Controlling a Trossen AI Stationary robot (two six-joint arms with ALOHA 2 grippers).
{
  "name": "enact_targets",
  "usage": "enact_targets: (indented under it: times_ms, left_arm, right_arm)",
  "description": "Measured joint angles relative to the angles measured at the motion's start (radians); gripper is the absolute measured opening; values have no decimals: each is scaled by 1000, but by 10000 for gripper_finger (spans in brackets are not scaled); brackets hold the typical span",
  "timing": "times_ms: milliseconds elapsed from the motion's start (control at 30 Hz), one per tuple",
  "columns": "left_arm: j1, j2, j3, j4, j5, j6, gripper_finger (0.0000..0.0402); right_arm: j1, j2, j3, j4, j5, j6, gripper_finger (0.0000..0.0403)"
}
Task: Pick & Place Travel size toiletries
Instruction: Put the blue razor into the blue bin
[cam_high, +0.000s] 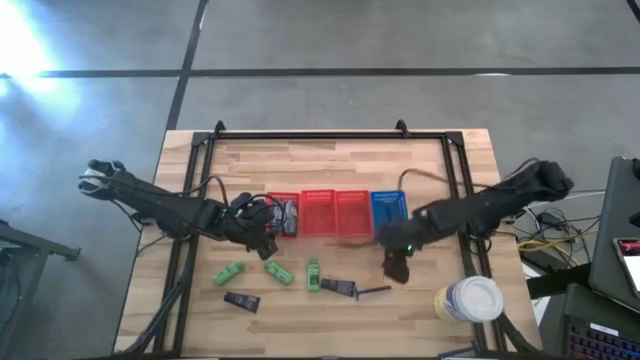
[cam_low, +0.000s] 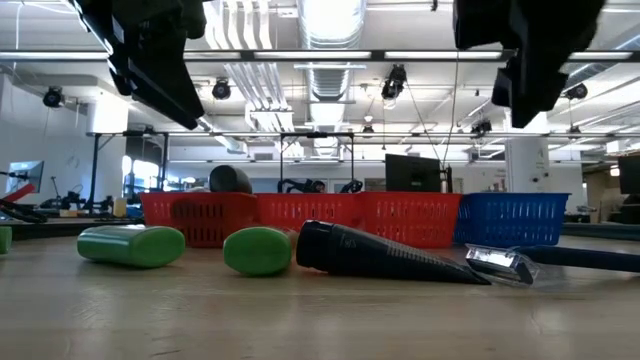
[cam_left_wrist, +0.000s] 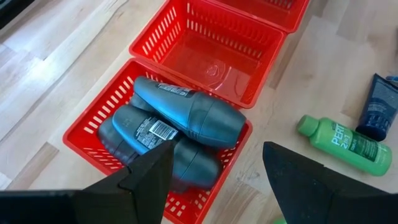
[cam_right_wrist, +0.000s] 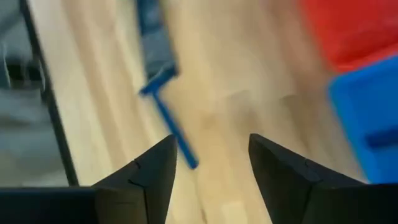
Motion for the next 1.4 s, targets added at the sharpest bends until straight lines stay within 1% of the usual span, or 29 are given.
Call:
enact_targets:
  times_ms: [167, 333, 433, 533, 767, 900, 1033, 1200, 1300, 1400]
  left_arm:
    - [0, 0, 0, 7, -3, -1, 252]
    - [0, 0, 0, 8, -3, -2, 252]
    - [0, 0, 0, 8, -3, -3, 252]
    - [0, 0, 0, 8, -4, -10, 252]
    - [0, 0, 0, 9, -4, -16, 252]
    - [0, 0, -2, 8, -6, -16, 252]
    - [0, 0, -2, 8, -7, -15, 252]
    - [0, 0, -6, 7, -7, -11, 252]
    - [0, 0, -6, 7, -7, -4, 252]
    - [0, 0, -6, 7, -7, 3, 252]
  right_arm:
    - [74, 190, 87, -16, -22, -71, 175]
    - [121, 359, 201, -57, -28, -254, 169]
    - [138, 434, 255, -61, -28, -340, 171]
    - [145, 491, 286, -58, -28, -391, 177]
    - [146, 518, 265, 32, -22, -414, 190]
    - [149, 538, 255, 51, -13, -401, 181]
    - [156, 572, 255, 62, 2, -405, 162]
    - [157, 579, 255, 69, 10, -385, 130]
    - [157, 573, 251, 67, 16, -370, 103]
    - [158, 565, 250, 58, 13, -341, 68]
